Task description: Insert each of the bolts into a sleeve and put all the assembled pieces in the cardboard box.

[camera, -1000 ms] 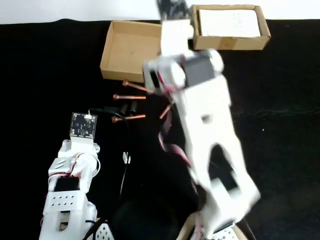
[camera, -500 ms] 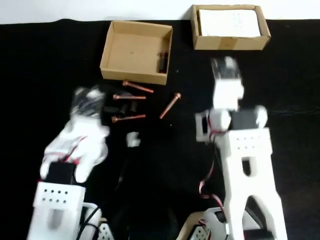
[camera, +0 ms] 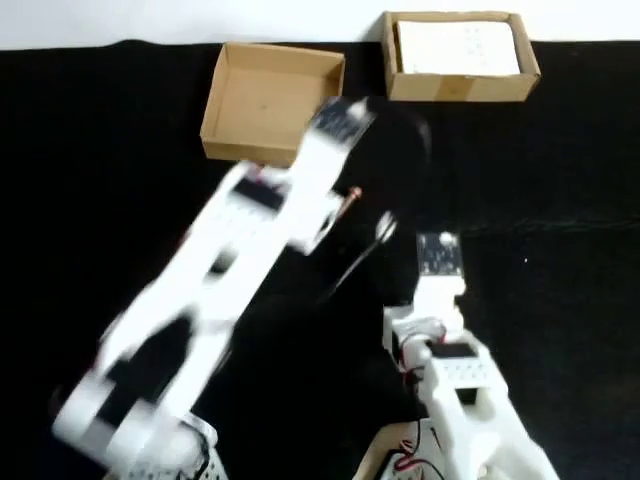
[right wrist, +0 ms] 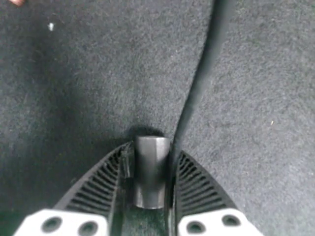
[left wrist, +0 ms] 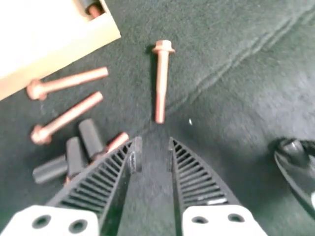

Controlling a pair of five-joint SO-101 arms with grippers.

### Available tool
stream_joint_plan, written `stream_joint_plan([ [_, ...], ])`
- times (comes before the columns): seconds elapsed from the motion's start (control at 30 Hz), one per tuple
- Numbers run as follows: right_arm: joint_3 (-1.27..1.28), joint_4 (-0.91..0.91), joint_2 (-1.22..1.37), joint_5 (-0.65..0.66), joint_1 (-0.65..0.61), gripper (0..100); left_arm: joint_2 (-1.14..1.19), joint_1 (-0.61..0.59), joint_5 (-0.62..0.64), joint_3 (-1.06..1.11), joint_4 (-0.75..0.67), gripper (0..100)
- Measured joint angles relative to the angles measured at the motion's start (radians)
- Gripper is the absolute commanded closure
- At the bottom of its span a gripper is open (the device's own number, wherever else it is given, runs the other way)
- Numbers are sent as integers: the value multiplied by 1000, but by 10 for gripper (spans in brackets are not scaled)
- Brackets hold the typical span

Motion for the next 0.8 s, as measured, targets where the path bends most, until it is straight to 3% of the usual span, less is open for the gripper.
stream_joint_plan([
  [0.53,6,-11,0,0,3,992,1008,8,2,-1181,318,860],
  [0.8,6,-11,0,0,3,992,1200,9,2,-1435,328,858],
])
